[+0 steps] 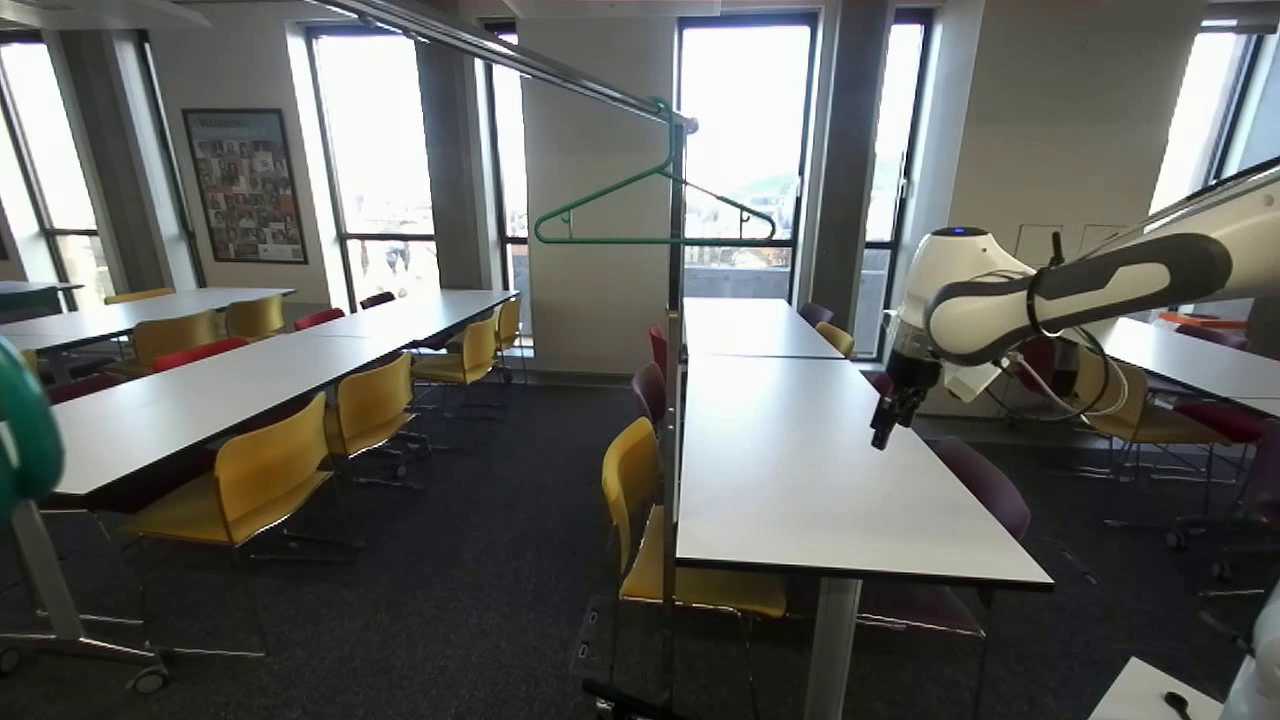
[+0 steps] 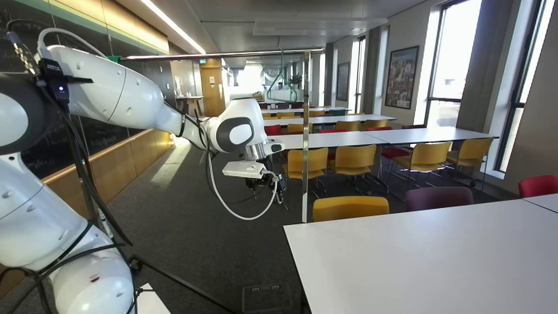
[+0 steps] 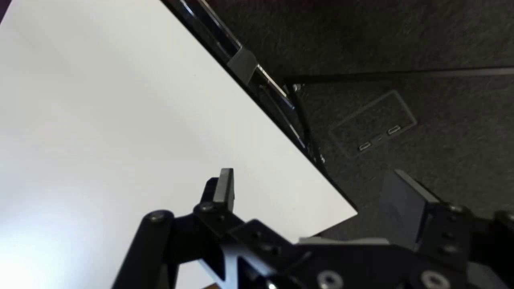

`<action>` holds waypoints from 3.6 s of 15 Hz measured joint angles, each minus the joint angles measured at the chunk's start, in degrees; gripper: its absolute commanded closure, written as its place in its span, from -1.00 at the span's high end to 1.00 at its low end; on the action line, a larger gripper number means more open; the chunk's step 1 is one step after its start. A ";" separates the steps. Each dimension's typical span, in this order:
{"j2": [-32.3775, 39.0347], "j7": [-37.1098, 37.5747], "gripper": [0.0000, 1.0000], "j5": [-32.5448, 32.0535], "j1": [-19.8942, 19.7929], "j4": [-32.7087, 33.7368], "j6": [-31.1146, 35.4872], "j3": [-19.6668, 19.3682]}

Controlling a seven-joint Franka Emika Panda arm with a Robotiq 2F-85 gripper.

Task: Put the green hanger on the table

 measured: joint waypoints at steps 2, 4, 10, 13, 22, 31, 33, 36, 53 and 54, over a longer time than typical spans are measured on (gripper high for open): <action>0.93 4.65 1.00 -2.60 -0.09 -1.28 8.12 1.67; 2.18 10.18 1.00 -5.75 -0.69 -2.46 16.37 3.68; 5.07 32.86 1.00 -23.85 -9.03 -3.87 36.72 12.61; 4.80 46.07 1.00 -38.22 -17.57 -3.13 43.45 18.62; 0.54 66.12 1.00 -59.77 -33.09 1.60 48.09 31.08; 0.60 73.13 1.00 -58.47 -33.95 3.12 50.20 31.21; 0.88 77.21 1.00 -56.51 -33.89 3.69 51.43 31.35; 1.53 83.55 1.00 -53.74 -33.87 4.71 53.62 32.27; 13.86 86.29 1.00 -17.92 -26.78 20.49 69.44 37.66; 15.67 84.96 1.00 -16.43 -23.95 22.45 69.43 36.77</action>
